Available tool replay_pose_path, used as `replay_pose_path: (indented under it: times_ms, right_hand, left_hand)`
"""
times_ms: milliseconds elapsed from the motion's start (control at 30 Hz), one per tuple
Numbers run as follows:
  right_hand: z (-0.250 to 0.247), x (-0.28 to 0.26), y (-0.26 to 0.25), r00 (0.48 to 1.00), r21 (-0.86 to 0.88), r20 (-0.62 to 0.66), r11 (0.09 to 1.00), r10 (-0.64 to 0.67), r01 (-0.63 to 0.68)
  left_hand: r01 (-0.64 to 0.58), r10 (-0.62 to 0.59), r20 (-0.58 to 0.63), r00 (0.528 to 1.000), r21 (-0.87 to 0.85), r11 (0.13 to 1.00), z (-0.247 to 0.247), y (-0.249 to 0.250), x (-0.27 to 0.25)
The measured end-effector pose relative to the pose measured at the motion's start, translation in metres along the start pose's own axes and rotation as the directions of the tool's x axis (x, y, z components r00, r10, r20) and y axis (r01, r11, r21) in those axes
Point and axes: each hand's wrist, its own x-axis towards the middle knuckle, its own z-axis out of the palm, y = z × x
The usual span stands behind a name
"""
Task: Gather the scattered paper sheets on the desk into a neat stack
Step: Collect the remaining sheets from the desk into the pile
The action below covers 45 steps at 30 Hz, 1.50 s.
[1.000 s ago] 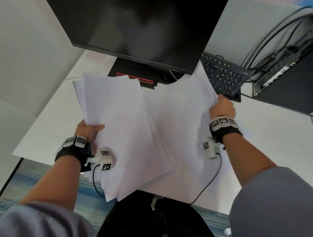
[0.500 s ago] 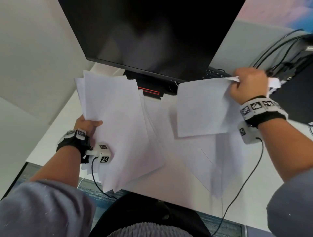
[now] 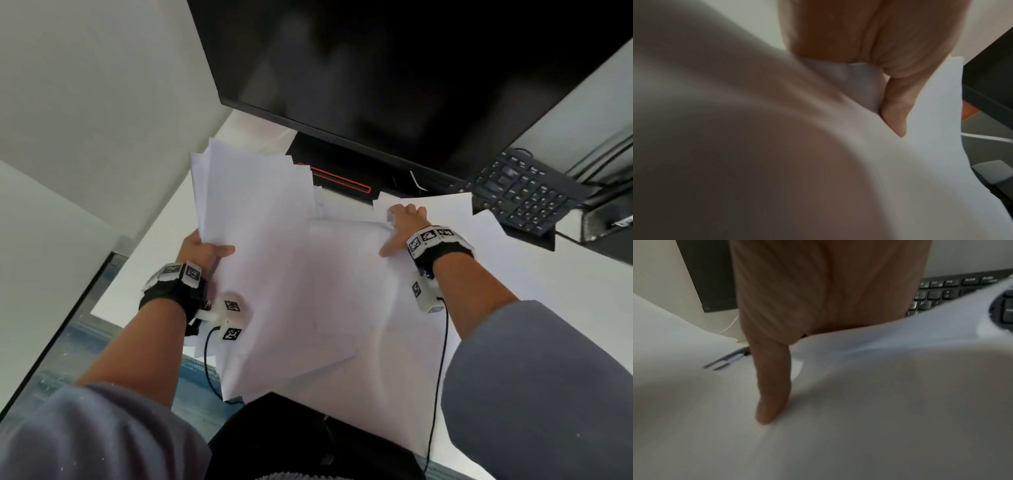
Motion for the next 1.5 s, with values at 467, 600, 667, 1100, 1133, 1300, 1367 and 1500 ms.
replay_pose_path:
  times_ms: [467,600,667,1100,1133,1300,1367,1500]
  right_hand:
    - [-0.015,0.0,-0.007,0.997,-0.017,-0.007,0.997,-0.075,0.075]
    - [-0.027,-0.018,-0.01,0.993,0.019,-0.077,0.996,-0.085,0.086]
    - [-0.035,-0.029,-0.009,0.99,0.049,-0.114,0.995,-0.081,0.087]
    - [-0.093,-0.106,0.107,0.938,0.071,-0.343,0.995,-0.043,0.072]
    - [-0.091,-0.108,0.125,0.944,0.076,-0.331,0.997,0.006,0.021]
    - [-0.046,-0.106,0.204,0.921,0.195,-0.257,0.949,0.293,-0.247]
    - [-0.02,-0.102,0.232,0.896,0.262,-0.227,0.91,0.382,-0.321]
    - [0.019,-0.086,0.271,0.862,0.349,-0.184,0.852,0.472,-0.392]
  left_hand:
    - [-0.027,0.027,-0.002,1.0,0.065,0.998,-0.006,-0.011,0.008]
    - [-0.046,0.046,0.012,0.999,0.017,0.999,-0.004,-0.005,0.002]
    - [-0.057,0.057,0.02,0.998,-0.011,0.998,-0.001,-0.002,-0.003]
    - [-0.139,0.144,0.051,0.988,-0.084,0.987,0.041,0.009,-0.056]
    - [-0.138,0.142,0.056,0.988,-0.079,0.987,0.049,0.006,-0.057]
    - [-0.098,0.103,0.074,0.992,-0.074,0.992,0.082,-0.02,-0.042]
    - [-0.069,0.074,0.07,0.995,-0.07,0.995,0.089,-0.027,-0.036]
    - [-0.041,0.045,0.068,0.997,-0.054,0.998,0.094,-0.039,-0.02]
